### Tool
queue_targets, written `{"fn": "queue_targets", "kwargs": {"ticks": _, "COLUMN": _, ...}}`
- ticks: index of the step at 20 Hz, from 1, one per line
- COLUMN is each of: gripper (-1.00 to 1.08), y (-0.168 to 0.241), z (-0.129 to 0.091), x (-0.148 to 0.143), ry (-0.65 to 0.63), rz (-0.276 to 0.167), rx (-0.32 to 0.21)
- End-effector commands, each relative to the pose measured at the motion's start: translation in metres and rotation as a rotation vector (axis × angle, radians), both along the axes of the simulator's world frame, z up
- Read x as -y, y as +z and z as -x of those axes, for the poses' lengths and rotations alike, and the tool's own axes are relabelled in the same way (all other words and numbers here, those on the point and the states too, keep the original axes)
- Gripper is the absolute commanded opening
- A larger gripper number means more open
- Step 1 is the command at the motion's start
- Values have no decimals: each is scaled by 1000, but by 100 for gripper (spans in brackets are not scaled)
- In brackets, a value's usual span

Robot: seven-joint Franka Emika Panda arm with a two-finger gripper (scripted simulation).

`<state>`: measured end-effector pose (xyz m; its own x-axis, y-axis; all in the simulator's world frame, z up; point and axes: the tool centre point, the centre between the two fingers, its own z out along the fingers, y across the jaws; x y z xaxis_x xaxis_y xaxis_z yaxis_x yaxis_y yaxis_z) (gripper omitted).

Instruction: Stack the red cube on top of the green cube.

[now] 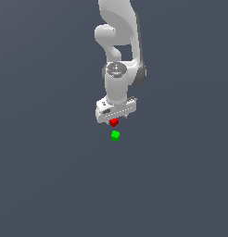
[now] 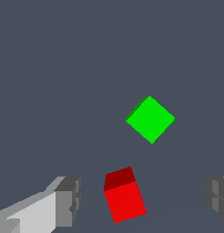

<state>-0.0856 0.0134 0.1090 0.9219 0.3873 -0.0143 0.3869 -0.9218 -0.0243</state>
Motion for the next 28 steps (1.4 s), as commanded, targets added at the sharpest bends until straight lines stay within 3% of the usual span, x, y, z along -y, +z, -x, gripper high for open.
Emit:
{"fn": "queue_targets", "kwargs": {"ticks": 1, "gripper": 100, "y": -8, "z": 13, "x": 1, "ry": 74, "rz": 3, "rx": 6}}
{"fn": "queue_targets", "kwargs": {"ticks": 13, "gripper": 100, "y": -35, "z": 50, "x": 12, "ry": 292, "rz": 11, "rx": 23}}
{"fn": "queue_targets", "kwargs": {"ticks": 28, "gripper": 100, "y": -51, "z": 54, "x": 15, "ry": 321, "rz": 13, "rx": 24}}
